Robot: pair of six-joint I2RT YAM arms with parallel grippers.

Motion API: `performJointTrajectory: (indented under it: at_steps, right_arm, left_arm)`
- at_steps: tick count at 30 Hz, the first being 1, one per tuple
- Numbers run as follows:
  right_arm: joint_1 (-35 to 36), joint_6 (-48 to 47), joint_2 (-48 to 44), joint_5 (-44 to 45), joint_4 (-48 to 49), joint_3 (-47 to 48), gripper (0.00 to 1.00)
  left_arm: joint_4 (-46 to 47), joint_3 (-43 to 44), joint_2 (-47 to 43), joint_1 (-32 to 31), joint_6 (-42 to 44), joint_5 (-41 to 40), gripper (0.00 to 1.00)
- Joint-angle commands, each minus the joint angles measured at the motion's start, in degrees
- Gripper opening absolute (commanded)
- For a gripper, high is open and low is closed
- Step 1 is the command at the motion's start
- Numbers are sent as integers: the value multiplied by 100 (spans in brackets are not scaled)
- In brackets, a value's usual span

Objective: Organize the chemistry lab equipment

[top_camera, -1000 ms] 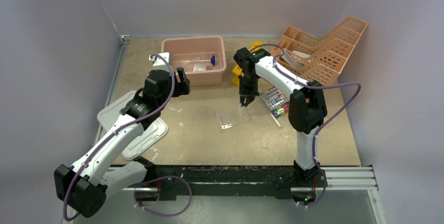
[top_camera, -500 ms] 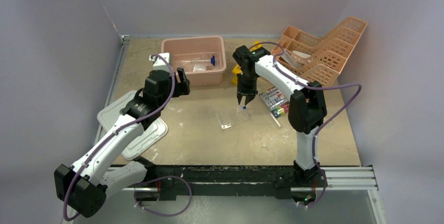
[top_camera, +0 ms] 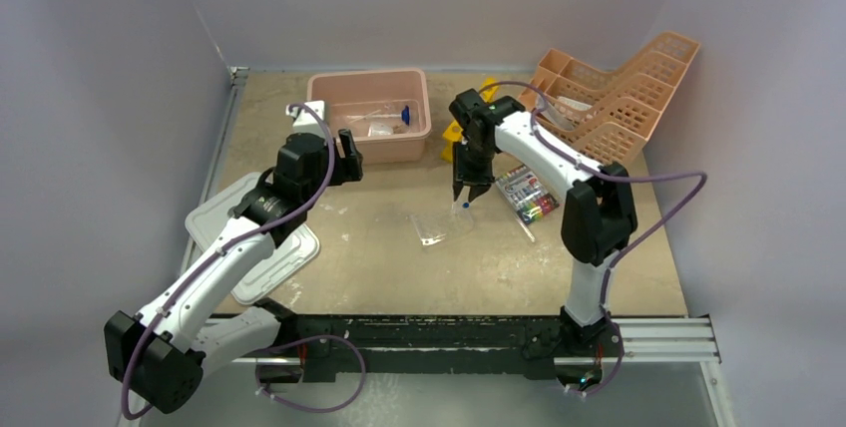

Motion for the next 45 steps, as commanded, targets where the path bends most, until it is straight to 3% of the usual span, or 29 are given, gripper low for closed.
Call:
performJointTrajectory:
  at_steps: [1, 5, 10, 19, 29, 45]
  right_arm:
    - [19, -194, -864, -37, 546, -340, 39]
    - [38, -266, -1310, 298, 923, -836, 41]
    - [273, -685, -1959, 62, 1618, -1873, 43]
    - [658, -773, -2030, 838, 2273, -2719, 40]
    - [688, -1682, -1602, 1334, 2999, -2594, 33]
    - [690, -1932, -1217, 1474, 2542, -1986, 23]
  left_arm:
    - [234, 188, 119, 0, 148, 174, 69]
    - [226, 439, 333, -8, 152, 282, 69]
    - [391, 622, 619, -1, -139, 571, 68]
    - [562, 845, 1052, 0, -630, 896, 66]
    - [452, 1142, 1242, 0, -536, 906, 65]
    - [435, 1043, 1177, 0, -597, 801, 65]
